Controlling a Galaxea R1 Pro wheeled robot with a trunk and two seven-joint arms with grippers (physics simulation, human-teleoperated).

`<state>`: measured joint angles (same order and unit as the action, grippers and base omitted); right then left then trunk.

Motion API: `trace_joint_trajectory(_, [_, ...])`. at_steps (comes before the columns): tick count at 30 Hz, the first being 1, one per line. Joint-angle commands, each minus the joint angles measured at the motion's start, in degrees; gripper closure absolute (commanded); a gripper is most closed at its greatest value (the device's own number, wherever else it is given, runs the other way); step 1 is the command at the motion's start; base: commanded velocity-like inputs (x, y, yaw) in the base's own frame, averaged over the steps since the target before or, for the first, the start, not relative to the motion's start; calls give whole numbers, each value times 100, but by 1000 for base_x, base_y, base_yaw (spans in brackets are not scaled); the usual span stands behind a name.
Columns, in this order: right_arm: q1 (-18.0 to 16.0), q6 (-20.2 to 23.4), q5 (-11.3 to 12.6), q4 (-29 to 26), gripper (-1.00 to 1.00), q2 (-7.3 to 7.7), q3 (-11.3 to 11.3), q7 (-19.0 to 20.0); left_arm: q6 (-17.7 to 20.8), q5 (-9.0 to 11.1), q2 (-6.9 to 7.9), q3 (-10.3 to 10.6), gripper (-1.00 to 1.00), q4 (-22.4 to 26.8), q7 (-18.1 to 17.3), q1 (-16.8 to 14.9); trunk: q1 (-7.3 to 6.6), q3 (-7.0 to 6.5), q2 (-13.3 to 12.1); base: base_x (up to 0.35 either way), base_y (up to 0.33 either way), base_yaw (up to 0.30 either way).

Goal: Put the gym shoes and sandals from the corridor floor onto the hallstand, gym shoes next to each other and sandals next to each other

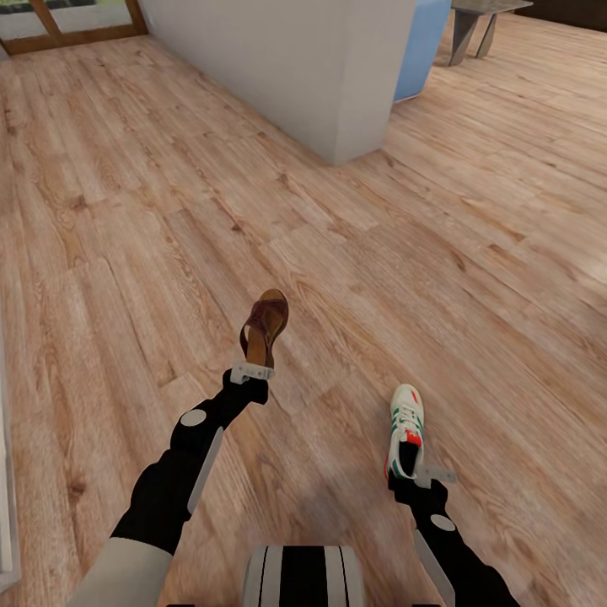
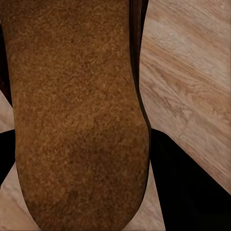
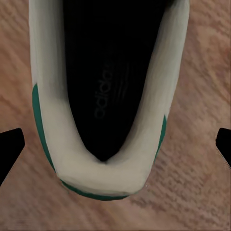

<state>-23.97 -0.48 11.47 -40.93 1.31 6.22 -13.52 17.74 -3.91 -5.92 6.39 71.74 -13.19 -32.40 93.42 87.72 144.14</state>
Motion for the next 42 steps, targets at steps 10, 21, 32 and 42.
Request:
trace_joint_trajectory(10, [-2,-5,57,-11,-100,18,38,-47,19,-50,-6,2,100,6,-31,5,1,3,1,24,0,0])
trace_joint_trajectory(21, [-2,-5,57,-11,100,18,41,-39,28,-55,-3,-8,100,6,-32,0,1,3,1,28,0,0])
trace_joint_trajectory(32, [-2,-5,57,-11,100,18,37,-40,11,-48,3,-7,100,6,-26,5,1,3,1,1,0,0])
trace_joint_trajectory(42, [-2,-5,57,-6,100,18,37,-38,-6,-56,7,-14,100,13,-26,12,1,3,1,0,0,0])
